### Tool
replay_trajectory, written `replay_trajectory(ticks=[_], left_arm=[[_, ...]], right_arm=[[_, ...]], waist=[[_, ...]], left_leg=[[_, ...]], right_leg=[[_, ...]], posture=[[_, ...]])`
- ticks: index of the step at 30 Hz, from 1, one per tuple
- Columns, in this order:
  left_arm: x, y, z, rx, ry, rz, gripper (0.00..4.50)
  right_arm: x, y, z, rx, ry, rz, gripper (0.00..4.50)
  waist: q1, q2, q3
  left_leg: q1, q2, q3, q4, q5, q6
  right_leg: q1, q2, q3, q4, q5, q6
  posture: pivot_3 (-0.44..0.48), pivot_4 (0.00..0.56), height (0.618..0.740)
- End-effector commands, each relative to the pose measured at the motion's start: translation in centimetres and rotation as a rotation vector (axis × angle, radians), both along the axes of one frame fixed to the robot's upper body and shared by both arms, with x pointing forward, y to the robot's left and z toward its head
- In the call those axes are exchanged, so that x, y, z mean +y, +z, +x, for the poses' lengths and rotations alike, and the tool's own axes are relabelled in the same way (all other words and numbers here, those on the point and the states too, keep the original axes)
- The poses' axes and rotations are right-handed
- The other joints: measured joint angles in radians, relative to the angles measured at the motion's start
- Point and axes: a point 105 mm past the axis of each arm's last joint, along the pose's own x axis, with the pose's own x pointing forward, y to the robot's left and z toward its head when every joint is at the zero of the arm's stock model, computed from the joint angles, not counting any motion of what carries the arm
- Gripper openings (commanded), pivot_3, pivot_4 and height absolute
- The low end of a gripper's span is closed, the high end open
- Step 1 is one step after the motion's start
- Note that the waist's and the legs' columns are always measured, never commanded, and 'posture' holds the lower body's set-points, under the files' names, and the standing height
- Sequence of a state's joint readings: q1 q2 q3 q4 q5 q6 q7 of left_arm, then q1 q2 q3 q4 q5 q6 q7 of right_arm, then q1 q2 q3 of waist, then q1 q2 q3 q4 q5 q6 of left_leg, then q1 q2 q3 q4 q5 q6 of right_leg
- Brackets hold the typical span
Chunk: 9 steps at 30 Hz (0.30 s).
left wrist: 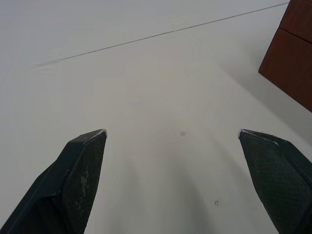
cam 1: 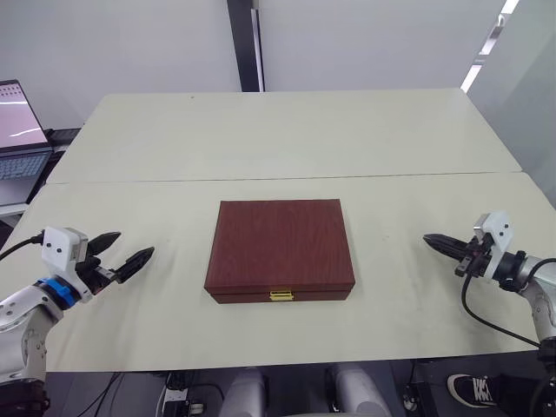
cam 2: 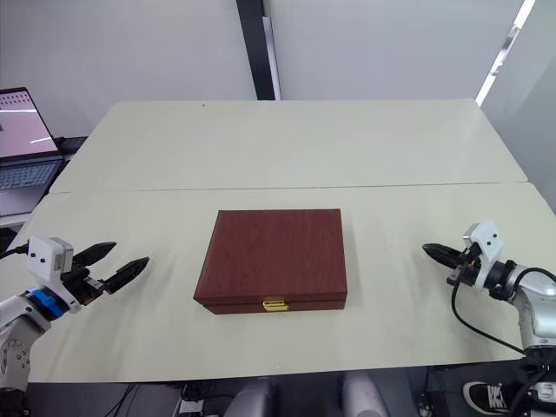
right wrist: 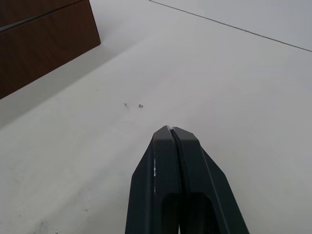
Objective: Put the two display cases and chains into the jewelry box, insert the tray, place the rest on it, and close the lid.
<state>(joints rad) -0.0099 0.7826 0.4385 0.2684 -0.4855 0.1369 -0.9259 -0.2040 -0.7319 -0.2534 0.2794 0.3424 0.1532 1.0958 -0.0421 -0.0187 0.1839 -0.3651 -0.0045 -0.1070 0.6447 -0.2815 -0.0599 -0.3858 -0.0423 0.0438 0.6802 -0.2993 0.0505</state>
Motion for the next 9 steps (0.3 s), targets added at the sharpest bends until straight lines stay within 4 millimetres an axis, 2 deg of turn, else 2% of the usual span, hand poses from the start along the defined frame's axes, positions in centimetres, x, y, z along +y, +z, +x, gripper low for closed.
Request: replay_trajectory(ticks=[1,9], left_arm=[[0.24,0.91,-0.10,-0.009,-0.008,0.026,4.48],[0.22,0.80,-0.42,0.008,-0.006,0.010,4.48]], right_arm=[[-0.39,1.38,-0.19,-0.046,-0.004,-0.001,0.00],[-0.62,1.56,-0.19,-0.047,-0.011,-0.008,0.00]], waist=[[0.000,0.000,0.000],[0.001,0.000,0.000]], left_leg=[[0.000,0.000,0.000,0.000,0.000,0.000],[0.000,0.000,0.000,0.000,0.000,0.000]], right_leg=[[0.000,0.000,0.000,0.000,0.000,0.000],[0.000,-0.001,0.000,0.000,0.000,0.000]], posture=[[0.000,0.150,0.740],[0.000,0.150,0.740]])
